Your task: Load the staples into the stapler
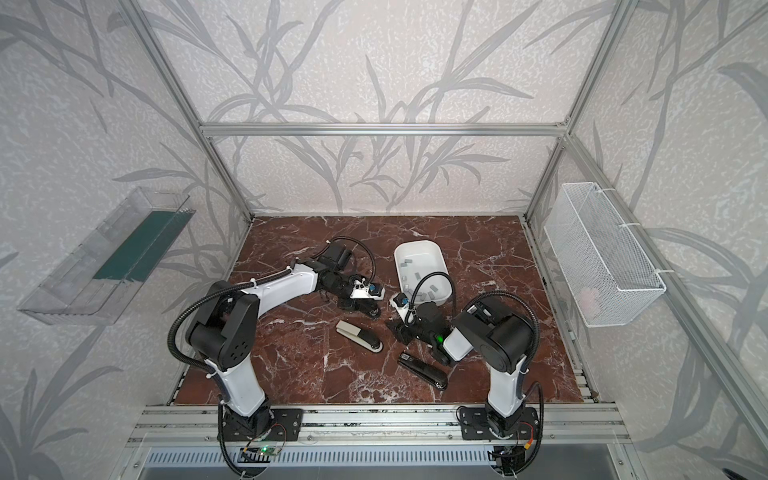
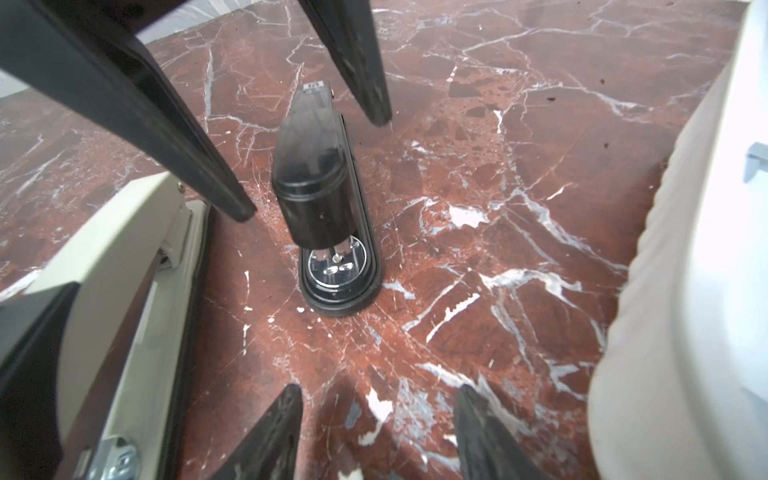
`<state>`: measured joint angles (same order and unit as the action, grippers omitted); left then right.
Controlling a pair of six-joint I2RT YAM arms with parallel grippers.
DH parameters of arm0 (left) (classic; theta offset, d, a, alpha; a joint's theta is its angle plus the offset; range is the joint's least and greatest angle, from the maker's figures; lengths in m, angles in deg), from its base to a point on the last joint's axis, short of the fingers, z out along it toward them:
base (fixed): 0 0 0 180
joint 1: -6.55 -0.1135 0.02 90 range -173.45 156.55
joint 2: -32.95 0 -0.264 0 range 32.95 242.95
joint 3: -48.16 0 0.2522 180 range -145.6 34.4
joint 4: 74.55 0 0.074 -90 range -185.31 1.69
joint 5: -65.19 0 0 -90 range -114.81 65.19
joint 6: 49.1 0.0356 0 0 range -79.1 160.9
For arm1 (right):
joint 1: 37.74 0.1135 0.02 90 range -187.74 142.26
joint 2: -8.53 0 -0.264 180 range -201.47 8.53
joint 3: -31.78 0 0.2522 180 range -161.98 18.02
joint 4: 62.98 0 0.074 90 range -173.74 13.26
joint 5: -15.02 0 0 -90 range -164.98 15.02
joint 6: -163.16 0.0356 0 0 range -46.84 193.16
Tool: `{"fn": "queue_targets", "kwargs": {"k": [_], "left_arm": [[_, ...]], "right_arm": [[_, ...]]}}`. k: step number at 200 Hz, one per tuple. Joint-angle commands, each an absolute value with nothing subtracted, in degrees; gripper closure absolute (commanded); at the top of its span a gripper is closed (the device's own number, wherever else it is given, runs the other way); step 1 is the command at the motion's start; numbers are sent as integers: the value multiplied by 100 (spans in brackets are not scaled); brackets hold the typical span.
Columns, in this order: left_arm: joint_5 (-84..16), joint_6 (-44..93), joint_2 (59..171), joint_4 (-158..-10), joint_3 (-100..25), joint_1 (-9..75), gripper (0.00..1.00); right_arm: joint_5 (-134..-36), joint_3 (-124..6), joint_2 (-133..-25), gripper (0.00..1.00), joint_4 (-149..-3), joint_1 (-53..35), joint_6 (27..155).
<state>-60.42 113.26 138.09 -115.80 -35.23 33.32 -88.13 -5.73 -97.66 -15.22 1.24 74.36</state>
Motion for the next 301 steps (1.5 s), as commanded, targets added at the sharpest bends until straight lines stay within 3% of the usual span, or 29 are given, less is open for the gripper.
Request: {"fn": "queue_targets", "kwargs": {"k": [1,77,147,216,233,301], "left_arm": [[-6066,11605,13963,-12138,-3737,3407,40],[-5914,11752,14342,-12812,-4255,3559,48],[-6018,11918,14422,-13582,-4751,3592,76],[-6362,11799,14137,-13345,-4589,3609,83],[-6493,11513,13895,-12949,-4376,3608,85],[-6995,11310,13449,-12829,-4241,3614,87]], "right_arm": [[-8851,-507,-9656,41,-1297,103,7401],[-8786,-448,-9746,41,-1153,104,7425],[-8850,-440,-9782,41,-994,98,7412],[-9381,-625,-9874,40,-787,103,7436],[-9301,-517,-10007,35,-261,101,7484],[-9533,-614,-10151,34,184,101,7468]]}}
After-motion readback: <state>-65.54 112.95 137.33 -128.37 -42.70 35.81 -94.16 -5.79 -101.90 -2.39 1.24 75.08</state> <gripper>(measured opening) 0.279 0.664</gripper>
